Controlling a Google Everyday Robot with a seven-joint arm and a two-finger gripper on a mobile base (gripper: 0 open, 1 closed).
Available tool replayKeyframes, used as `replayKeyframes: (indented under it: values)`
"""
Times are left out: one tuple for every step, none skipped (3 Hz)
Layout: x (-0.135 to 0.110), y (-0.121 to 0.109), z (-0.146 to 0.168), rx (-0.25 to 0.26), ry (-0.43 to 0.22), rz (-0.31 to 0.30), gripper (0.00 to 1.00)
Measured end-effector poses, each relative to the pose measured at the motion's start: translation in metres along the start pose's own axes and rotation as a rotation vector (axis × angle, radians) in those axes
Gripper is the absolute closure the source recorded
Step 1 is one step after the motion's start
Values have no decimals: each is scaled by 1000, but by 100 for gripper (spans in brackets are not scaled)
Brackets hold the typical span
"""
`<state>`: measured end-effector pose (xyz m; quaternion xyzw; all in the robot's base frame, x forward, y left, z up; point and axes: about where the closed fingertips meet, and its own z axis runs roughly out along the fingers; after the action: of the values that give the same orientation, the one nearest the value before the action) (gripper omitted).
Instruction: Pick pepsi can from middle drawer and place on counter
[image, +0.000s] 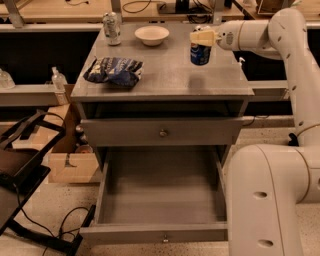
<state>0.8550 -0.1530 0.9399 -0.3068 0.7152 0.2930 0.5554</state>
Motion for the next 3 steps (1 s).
replayKeyframes:
  values:
    - [22,-15,16,47,54,-4,100]
    - [24,-14,20,44,57,-3,82]
    - [25,-13,23,40,59,-2,59]
